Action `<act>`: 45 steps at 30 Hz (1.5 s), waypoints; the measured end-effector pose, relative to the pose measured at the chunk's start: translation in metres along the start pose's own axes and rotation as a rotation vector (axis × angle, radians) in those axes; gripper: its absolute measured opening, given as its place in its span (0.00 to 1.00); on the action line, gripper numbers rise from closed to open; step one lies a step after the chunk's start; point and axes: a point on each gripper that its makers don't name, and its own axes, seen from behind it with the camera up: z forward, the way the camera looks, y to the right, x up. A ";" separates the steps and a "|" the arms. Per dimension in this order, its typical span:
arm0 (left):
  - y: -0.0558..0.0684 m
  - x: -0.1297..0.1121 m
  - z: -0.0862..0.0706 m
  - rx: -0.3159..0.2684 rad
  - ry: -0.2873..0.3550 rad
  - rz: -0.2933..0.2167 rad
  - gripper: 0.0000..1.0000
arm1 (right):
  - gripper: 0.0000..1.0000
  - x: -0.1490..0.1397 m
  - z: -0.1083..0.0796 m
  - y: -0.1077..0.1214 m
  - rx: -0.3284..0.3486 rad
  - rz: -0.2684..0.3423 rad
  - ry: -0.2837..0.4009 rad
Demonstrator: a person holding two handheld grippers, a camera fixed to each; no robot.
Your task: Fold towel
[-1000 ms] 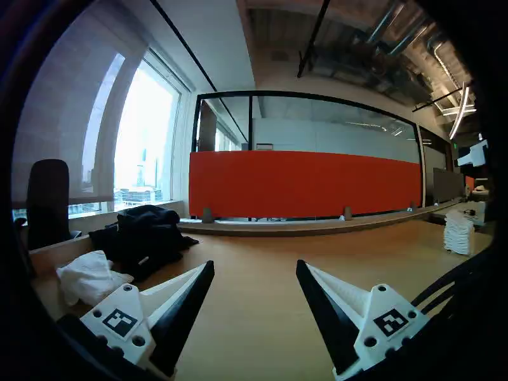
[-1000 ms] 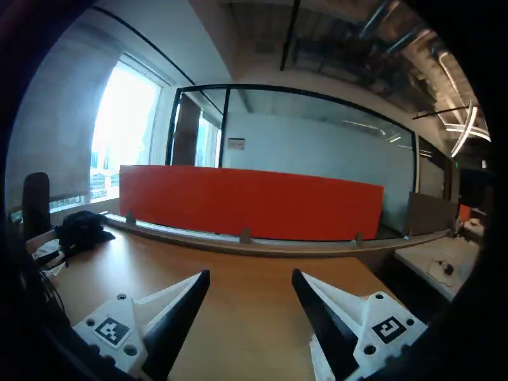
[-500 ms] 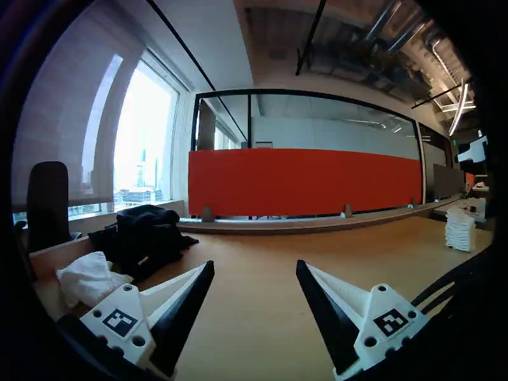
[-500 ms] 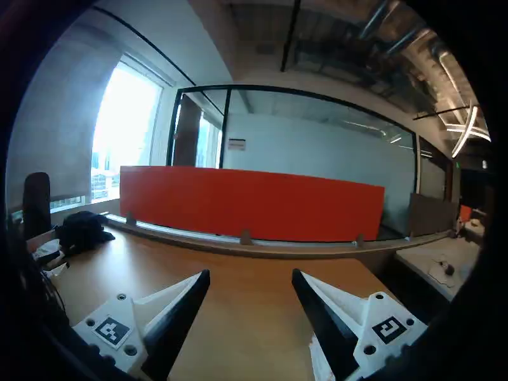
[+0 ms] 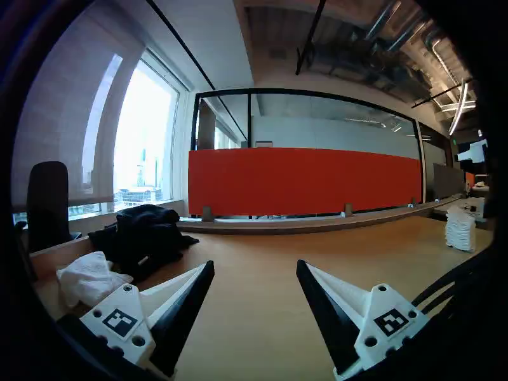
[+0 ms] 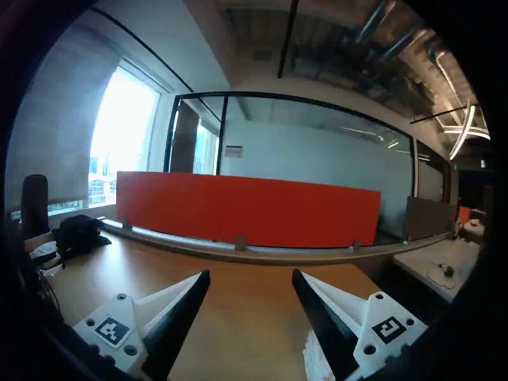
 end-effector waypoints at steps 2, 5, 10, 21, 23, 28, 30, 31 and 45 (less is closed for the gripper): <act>0.000 0.000 0.000 0.000 0.000 0.000 0.96 | 1.00 0.000 0.001 0.004 -0.001 -0.001 0.014; 0.001 -0.001 0.000 0.000 0.000 0.000 0.96 | 1.00 -0.004 0.000 0.010 -0.004 -0.004 0.034; 0.001 -0.001 0.001 0.000 0.000 0.000 0.96 | 1.00 -0.023 0.001 0.024 -0.023 0.019 0.038; 0.002 -0.002 0.000 0.000 0.000 0.000 0.96 | 1.00 -0.070 -0.001 0.050 -0.060 0.112 0.056; 0.002 -0.002 0.000 0.000 0.000 0.000 0.96 | 1.00 -0.078 0.000 0.051 -0.066 0.115 0.059; 0.002 -0.002 0.000 0.000 0.000 0.000 0.96 | 0.99 -0.092 0.003 0.052 -0.076 0.102 0.070; 0.002 -0.002 0.000 0.000 0.000 0.000 0.96 | 0.99 -0.097 0.004 0.049 -0.072 0.100 0.072; 0.002 -0.002 0.000 0.000 0.000 0.000 0.96 | 1.00 -0.100 0.005 0.047 -0.068 0.102 0.069; 0.002 -0.002 0.000 0.000 0.000 0.000 0.96 | 1.00 -0.133 0.009 0.034 -0.061 0.098 0.033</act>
